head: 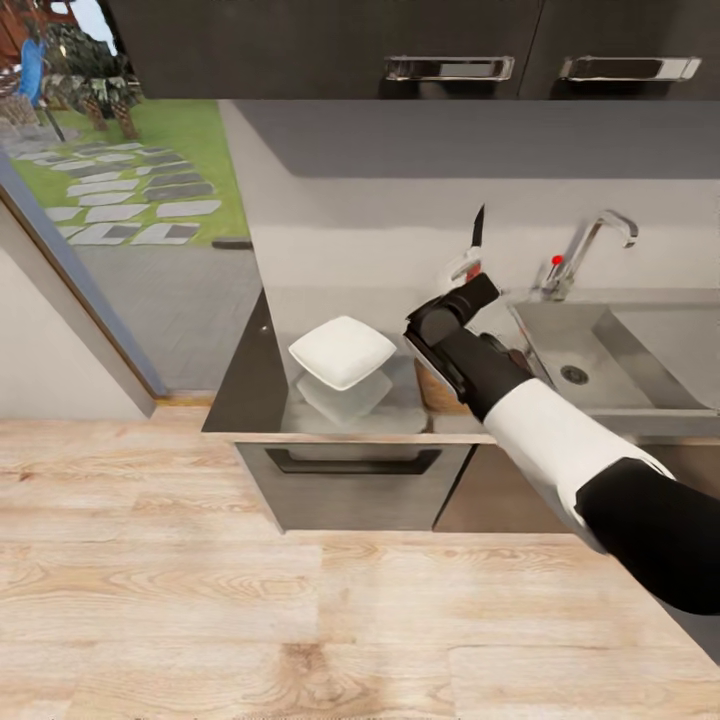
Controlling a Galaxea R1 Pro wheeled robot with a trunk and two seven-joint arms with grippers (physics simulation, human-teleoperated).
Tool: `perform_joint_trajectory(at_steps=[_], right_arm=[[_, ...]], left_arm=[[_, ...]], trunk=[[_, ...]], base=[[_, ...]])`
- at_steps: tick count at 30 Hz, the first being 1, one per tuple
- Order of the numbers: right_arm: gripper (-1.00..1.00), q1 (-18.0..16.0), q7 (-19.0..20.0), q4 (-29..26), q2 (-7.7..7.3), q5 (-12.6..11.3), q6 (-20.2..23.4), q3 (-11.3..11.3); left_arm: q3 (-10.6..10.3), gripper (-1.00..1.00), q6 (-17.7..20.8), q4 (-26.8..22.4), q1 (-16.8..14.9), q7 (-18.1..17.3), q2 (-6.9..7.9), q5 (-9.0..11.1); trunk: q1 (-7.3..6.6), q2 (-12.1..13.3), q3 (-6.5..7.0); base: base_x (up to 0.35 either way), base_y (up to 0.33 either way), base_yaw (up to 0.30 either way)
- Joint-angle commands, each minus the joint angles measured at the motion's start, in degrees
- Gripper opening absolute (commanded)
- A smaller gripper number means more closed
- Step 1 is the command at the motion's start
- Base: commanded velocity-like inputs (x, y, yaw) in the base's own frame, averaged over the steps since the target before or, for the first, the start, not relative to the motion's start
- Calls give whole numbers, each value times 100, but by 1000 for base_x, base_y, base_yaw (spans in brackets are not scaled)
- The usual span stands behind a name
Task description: In the kitchen, take the Vidalia onion out of the sink, dice it on the chopping board with the paring knife, put the diced onion into the bowl on the countertop, then place both the paring knife and the chopping board into the sink.
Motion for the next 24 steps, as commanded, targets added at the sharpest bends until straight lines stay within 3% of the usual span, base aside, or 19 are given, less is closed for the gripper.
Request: perform_joint_trajectory(at_steps=[1,8,12,13,14,18,24], right_arm=[[-100,-9,-33,3,5,-57,43,92],[-100,-9,2,407,441,-55,69,228],[-100,-9,-3,428,540,-45,71,318],[-100,-9,-14,429,553,-38,75,471],[-100,-9,-37,425,566,-30,77,823],[-100,-9,-72,422,628,-11,192,1648],[-100,-9,-69,414,628,-28,393,1811]], left_arm=[[-48,100,-11,-10,2,33,-8,59],[-48,100,-2,-1,2,31,-45,59],[-48,100,-2,3,2,30,-47,59],[-48,100,0,2,2,30,-51,59],[-48,100,1,6,2,30,-50,59],[-48,100,0,9,2,30,-54,59],[-48,100,-2,9,2,30,-55,59]], trunk=[[2,-11,-9],[2,-11,-9],[2,-11,-9],[2,-11,-9],[2,-11,-9],[2,-11,-9],[2,-11,-9]], base=[[-127,-114,0],[-204,-204,0],[-68,-272,0],[-14,-299,0],[-1,-308,0],[50,-312,0],[36,-140,0]])
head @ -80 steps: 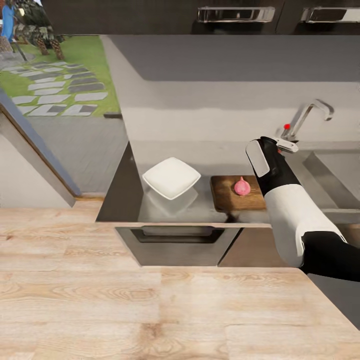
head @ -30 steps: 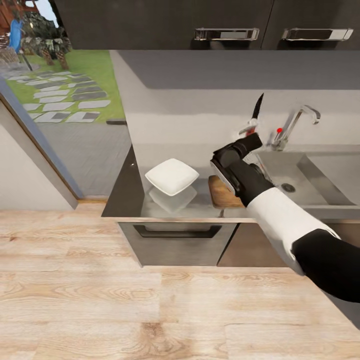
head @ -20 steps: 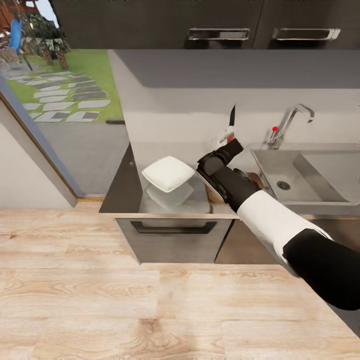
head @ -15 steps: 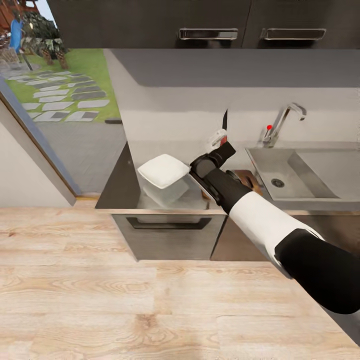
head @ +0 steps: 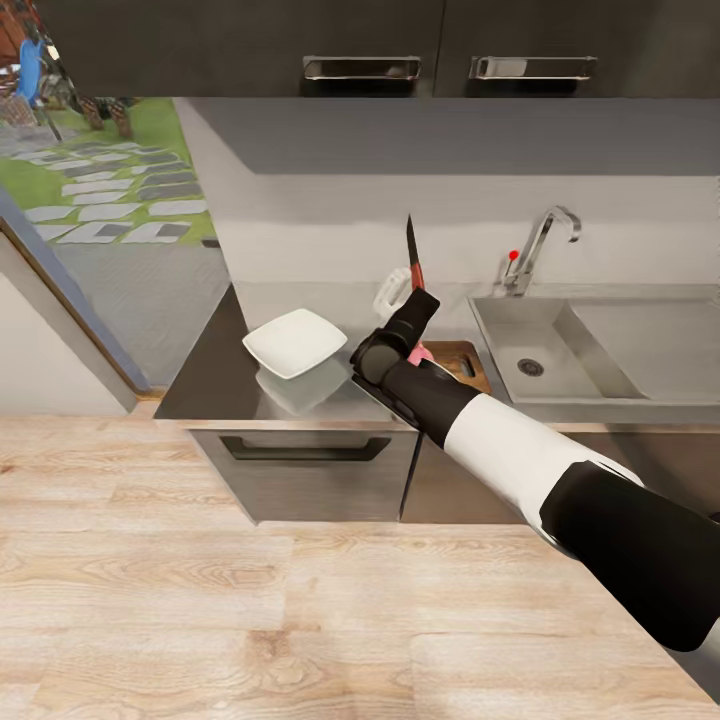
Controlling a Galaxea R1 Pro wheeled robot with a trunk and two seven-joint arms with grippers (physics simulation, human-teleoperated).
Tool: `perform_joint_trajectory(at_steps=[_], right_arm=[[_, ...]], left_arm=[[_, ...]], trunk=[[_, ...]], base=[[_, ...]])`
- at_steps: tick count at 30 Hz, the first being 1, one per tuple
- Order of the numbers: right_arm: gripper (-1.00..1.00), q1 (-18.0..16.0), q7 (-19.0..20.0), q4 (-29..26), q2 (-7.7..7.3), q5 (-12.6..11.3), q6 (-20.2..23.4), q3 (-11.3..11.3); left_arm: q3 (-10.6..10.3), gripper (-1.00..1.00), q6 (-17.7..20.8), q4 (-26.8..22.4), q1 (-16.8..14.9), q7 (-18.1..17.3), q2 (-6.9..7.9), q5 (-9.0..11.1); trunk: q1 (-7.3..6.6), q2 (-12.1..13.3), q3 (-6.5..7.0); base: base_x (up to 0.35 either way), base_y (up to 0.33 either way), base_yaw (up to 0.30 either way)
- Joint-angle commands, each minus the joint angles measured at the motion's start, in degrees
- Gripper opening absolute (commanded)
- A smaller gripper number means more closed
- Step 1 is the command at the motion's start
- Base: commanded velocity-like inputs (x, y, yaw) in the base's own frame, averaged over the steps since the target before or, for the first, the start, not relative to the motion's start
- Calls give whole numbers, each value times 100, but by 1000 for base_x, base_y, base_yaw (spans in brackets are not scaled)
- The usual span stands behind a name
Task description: In the kitchen, take the Vidalia onion out of the sink, dice it on the chopping board with the paring knife, put the diced onion into the bowl on the countertop, then place both the paring knife and the chopping board into the sink.
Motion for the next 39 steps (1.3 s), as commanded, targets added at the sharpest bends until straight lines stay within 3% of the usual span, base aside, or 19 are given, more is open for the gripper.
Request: perform_joint_trajectory(at_steps=[1,11,15,21,25,27,28,32,39], right_arm=[[-100,-11,-46,2,0,-64,30,34],[-100,-11,-4,-49,0,-88,-59,40],[-100,-11,-15,-51,0,-104,-442,38],[-100,-3,-2,-43,0,-110,-516,83],[-100,-3,31,-43,0,-111,-782,385],[-100,-2,40,-42,0,-112,-980,879],[-100,-2,44,-44,0,-115,-1014,985],[-100,-2,241,-46,0,-116,-1181,1148],[-100,-2,415,-351,0,-89,-1251,1187]], left_arm=[[-44,100,-12,-10,2,29,8,58],[-44,100,-12,83,2,29,8,50],[-44,100,-12,86,2,29,8,50],[-46,100,-13,86,2,29,-20,50],[-52,100,-14,100,2,29,-33,50],[-53,100,-13,103,2,29,-36,50],[-53,100,-12,103,2,29,-36,50],[-67,100,-12,104,2,29,-36,50],[-71,100,-12,99,2,29,-36,43]], trunk=[[4,-10,-9],[4,-10,-9],[4,-10,-9],[4,-10,-9],[4,-10,-9],[4,-10,-9],[4,-10,-9],[4,-10,-9],[4,-10,-9]], base=[[4,-14,0],[-129,-137,0],[-32,-51,0],[-2,-3,0],[0,0,0],[-50,-113,0],[-113,-216,0],[-137,-255,0],[-152,-280,0]])
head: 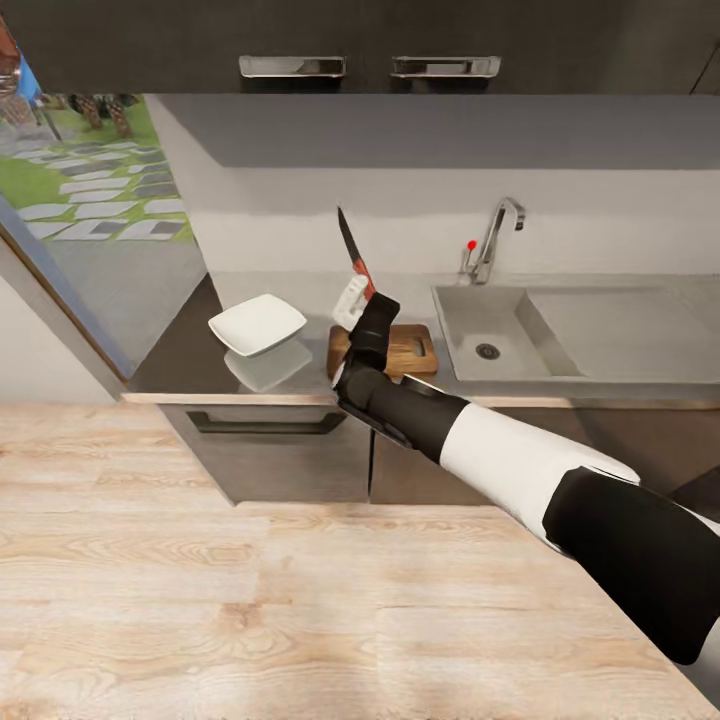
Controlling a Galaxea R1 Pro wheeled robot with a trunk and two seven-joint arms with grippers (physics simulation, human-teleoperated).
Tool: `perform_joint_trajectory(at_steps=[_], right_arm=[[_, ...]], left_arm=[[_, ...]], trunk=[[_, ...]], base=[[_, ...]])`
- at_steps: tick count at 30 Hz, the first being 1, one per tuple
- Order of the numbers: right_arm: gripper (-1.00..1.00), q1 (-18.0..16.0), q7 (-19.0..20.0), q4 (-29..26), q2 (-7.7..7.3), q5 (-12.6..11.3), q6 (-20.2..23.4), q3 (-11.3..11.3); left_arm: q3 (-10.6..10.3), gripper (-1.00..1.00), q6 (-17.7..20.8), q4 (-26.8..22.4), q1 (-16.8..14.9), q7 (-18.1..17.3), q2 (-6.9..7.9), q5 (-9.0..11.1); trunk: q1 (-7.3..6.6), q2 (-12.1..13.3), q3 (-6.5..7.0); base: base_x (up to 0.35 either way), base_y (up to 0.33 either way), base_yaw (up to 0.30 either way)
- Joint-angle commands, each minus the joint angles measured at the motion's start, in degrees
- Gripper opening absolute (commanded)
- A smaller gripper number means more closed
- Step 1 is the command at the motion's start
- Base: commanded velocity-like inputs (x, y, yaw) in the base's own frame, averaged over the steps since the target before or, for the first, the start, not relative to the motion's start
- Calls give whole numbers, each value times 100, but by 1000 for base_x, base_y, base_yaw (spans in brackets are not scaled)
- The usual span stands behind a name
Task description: In the kitchen, take the Vidalia onion out of the sink, dice it on the chopping board with the paring knife, put the diced onion into the bowl on the countertop, then place both the paring knife and the chopping board into the sink.
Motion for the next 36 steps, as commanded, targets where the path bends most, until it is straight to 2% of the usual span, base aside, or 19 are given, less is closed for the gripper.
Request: perform_joint_trajectory(at_steps=[1,3,5,6,7,8,9,10,13,17,19,23,28,36], right_arm=[[-100,-11,-51,-168,-74,-74,22,31],[-100,-11,-52,-575,-385,-85,30,32],[-100,-7,-59,-1342,-943,-98,57,118],[-100,44,-64,-1899,-1279,-141,94,290],[-100,89,-68,-2147,-1402,-173,140,406],[-100,110,-70,-2256,-1451,-185,180,468],[-100,150,-75,-2529,-1564,-208,380,672],[-100,165,-77,-2658,-1611,-217,541,806],[-100,191,-82,-2839,-1658,-229,809,1106],[-100,199,-89,-2895,-1590,-232,891,1514],[-100,199,-133,-2901,-1550,-227,899,1647],[-100,203,-353,-2904,-1498,-270,897,1736],[-100,208,-415,-2904,-1479,-468,889,1753],[-100,598,-658,-2904,-1483,-505,895,1755]], left_arm=[[-36,100,-14,-13,3,22,5,57],[-36,100,-15,-15,3,22,5,56],[-36,100,-14,-16,3,22,5,55],[-36,100,-13,-16,3,22,5,55],[-36,100,-12,-16,3,22,5,55],[-36,100,-12,-16,3,22,5,55],[-36,100,-15,-16,3,22,5,55],[-36,100,-17,-16,3,22,5,55],[-36,100,-14,-16,3,22,5,55],[-36,100,-16,-16,3,22,5,55],[-36,100,-14,-12,3,22,5,55],[-36,100,-12,-8,3,22,5,56],[-36,100,-12,-7,3,22,5,58],[-36,100,-12,-7,3,22,5,58]], trunk=[[2,-10,-9],[2,-10,-9],[2,-10,-9],[2,-10,-9],[2,-10,-9],[2,-10,-9],[2,-10,-9],[2,-10,-9],[2,-10,-9],[2,-10,-9],[2,-10,-9],[2,-10,-9],[2,-10,-9],[2,-10,-9]], base=[[-148,-282,0],[-145,-281,0],[-136,-268,0],[-112,-238,0],[-87,-221,0],[-69,-207,0],[-36,-124,0],[-23,-79,0],[-10,-35,0],[-2,-8,0],[0,-1,0],[0,0,0],[0,0,0],[0,0,0]])
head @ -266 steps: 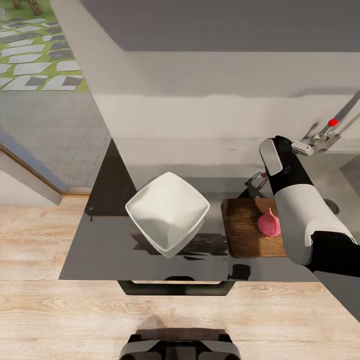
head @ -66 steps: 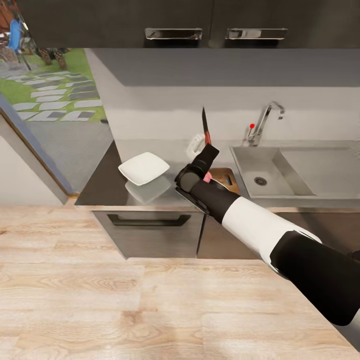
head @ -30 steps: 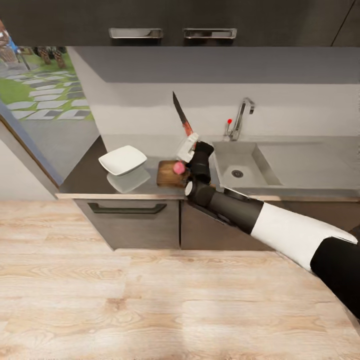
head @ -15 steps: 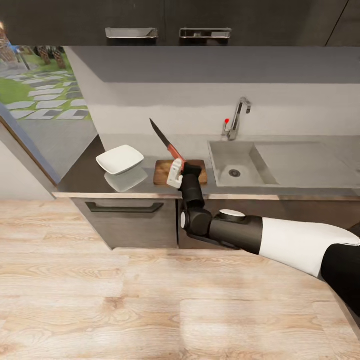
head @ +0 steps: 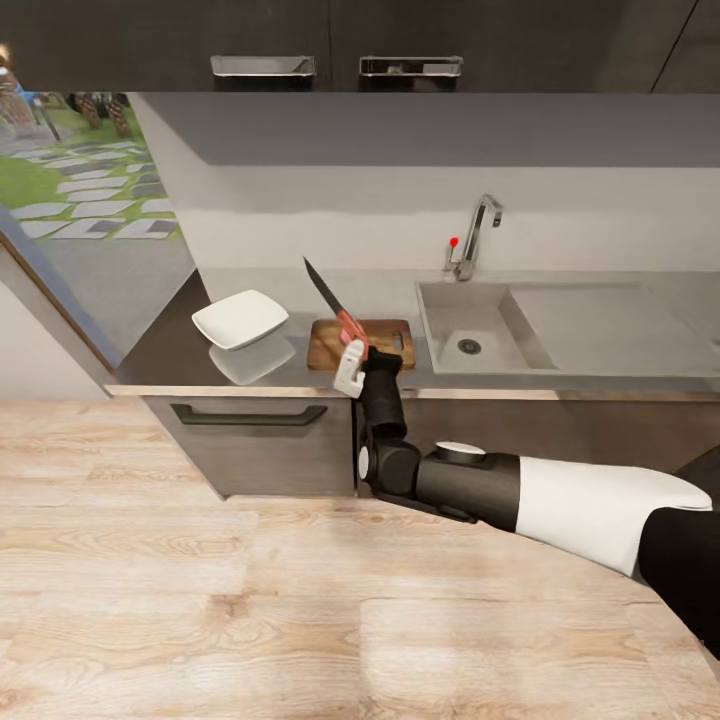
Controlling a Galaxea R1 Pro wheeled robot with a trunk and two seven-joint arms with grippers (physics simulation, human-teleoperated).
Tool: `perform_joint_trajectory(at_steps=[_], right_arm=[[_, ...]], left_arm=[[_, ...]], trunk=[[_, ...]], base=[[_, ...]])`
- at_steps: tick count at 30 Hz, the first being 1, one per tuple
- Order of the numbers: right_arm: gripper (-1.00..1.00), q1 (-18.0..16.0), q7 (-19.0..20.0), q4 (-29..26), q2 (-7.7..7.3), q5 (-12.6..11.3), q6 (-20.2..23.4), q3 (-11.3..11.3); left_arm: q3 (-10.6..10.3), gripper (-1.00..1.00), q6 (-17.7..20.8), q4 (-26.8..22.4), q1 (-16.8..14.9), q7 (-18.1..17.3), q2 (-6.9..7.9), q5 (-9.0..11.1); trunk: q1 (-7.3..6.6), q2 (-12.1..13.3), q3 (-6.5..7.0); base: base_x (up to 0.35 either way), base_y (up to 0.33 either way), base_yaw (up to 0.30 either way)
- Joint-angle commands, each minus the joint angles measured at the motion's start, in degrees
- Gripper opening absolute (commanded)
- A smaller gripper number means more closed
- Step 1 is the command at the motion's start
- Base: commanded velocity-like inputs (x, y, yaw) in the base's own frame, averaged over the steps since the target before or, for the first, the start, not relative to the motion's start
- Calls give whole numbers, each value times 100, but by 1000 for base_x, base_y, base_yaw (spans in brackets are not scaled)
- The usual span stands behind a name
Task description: In the kitchen, take the Vidalia onion out of the sink, dice it on the chopping board with the paring knife, put the diced onion into the bowl on the countertop, then place both the paring knife and the chopping board into the sink.
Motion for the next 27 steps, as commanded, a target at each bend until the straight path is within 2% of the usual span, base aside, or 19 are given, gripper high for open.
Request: perform_joint_trajectory(at_steps=[1,6,9,12,20,27], right_arm=[[-100,17,-74,-8,-3,-54,21,20],[-100,65,-159,-8,-51,-36,21,12],[-100,98,-540,-4,-61,-37,14,11],[-100,167,-738,0,-62,-38,13,11],[-100,228,-811,30,-63,-36,12,11],[-100,316,-820,74,-67,-141,13,11]], left_arm=[[-39,100,-12,-10,2,23,6,58],[-39,100,-12,-10,2,23,6,61],[-39,100,-12,-10,2,23,6,63],[-39,100,-12,-10,2,23,6,64],[-39,100,-12,-10,2,23,6,62],[-39,100,-12,-10,2,23,6,63]], trunk=[[4,-11,-9],[4,-11,-9],[4,-11,-9],[4,-11,-9],[4,-11,-9],[4,-11,-9]], base=[[0,0,0],[0,0,0],[0,0,0],[0,0,0],[0,0,0],[60,-56,0]])
